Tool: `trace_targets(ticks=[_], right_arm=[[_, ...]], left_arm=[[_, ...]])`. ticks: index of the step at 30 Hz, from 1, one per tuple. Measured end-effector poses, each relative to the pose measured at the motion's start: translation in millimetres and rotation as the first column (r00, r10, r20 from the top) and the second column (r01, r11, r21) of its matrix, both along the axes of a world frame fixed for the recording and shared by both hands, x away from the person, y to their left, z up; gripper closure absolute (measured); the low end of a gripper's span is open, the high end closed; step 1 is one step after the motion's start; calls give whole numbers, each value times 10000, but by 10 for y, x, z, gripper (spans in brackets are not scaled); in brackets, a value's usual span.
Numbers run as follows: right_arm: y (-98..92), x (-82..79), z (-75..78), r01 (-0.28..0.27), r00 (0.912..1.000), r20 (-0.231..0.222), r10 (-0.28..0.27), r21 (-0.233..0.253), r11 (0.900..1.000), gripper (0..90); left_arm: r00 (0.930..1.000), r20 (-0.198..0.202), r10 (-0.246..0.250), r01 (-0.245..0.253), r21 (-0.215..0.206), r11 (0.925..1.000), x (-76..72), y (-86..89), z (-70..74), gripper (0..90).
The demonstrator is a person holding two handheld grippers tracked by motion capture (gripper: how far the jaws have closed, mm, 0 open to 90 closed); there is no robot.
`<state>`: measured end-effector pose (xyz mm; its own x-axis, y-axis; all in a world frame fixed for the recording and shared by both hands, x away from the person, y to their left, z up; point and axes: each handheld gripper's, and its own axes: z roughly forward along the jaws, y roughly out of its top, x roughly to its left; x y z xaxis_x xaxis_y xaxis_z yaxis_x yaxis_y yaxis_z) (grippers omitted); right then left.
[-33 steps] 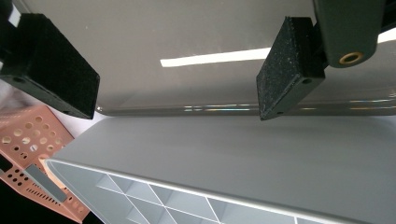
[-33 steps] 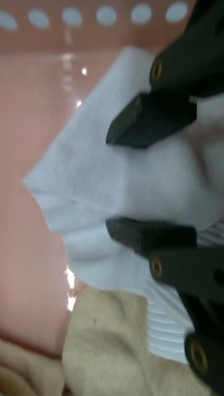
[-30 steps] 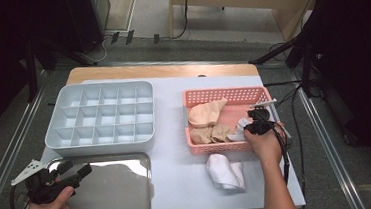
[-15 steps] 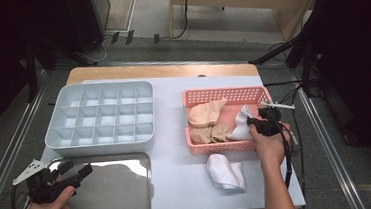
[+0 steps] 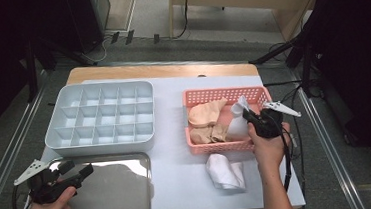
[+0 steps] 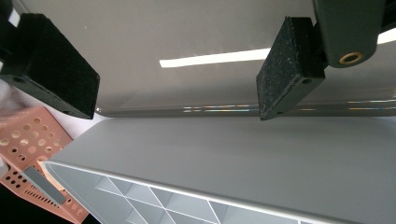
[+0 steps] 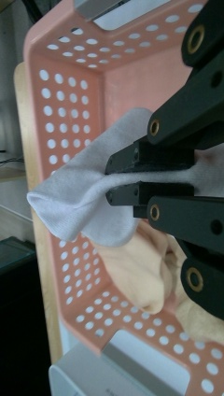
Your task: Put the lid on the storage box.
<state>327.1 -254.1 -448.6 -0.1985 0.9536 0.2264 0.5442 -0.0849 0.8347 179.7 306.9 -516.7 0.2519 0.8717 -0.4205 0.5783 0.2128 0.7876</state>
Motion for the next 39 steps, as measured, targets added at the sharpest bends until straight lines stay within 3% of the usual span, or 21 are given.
trace_targets(ticks=[9, 24, 39], right_arm=[[68, -114, 44, 72, 9897, 1426, -138, 465, 9989, 859], [109, -243, 61, 153, 9733, 2273, -304, 680, 9976, 856], [122, -421, 134, 26, 9603, 2773, -303, 997, 9950, 854]], left_arm=[[10000, 10, 5, -5, 13, 10000, -3, 2, -1, 142], [10000, -5, -61, 61, 52, 10000, -5, -19, 2, 142], [9999, 115, 44, -47, 261, 9996, -7, -24, 4, 142]])
